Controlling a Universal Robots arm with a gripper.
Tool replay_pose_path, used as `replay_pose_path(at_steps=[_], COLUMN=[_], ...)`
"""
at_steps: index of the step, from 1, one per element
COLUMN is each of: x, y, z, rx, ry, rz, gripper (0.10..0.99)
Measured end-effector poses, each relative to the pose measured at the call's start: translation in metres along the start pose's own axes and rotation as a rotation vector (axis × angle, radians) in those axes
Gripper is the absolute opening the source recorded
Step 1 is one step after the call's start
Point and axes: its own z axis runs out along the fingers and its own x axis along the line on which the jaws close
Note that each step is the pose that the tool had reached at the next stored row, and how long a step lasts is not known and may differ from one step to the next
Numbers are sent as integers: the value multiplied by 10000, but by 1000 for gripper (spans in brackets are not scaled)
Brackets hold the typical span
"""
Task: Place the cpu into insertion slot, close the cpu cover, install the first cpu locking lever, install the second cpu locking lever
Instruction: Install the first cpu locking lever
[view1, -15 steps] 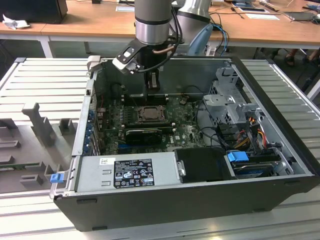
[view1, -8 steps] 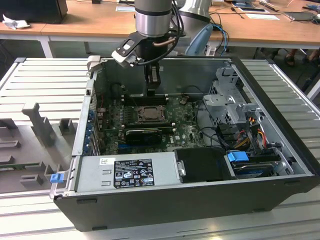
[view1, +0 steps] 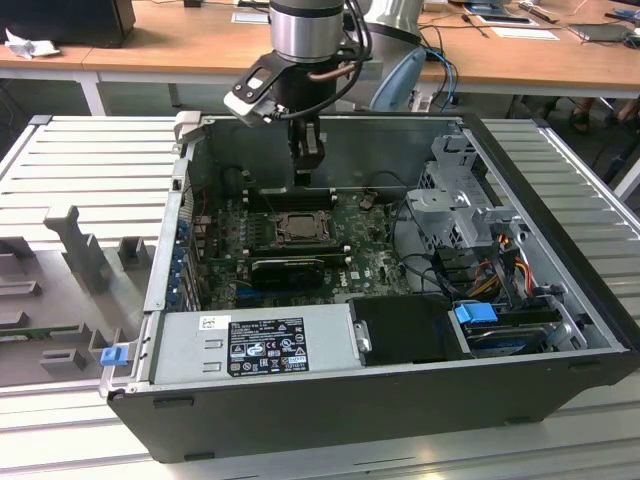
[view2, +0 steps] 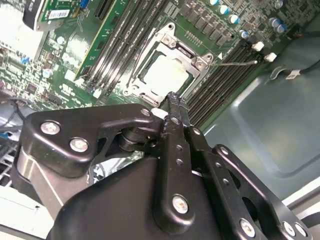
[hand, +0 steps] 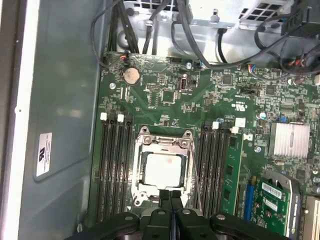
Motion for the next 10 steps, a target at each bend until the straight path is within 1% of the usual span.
replay_pose_path(at_steps=[2,4,6,7,10], x=[0,0,0,0,0], y=[0,0,0,0,0], z=[0,1,2,2,2], rx=[-7,-17,-31,-39,-49], ry=[6,14,18,22,31], rz=[-414,-981,-1347,-1675,-2244], gripper=[106,106,106,106,106])
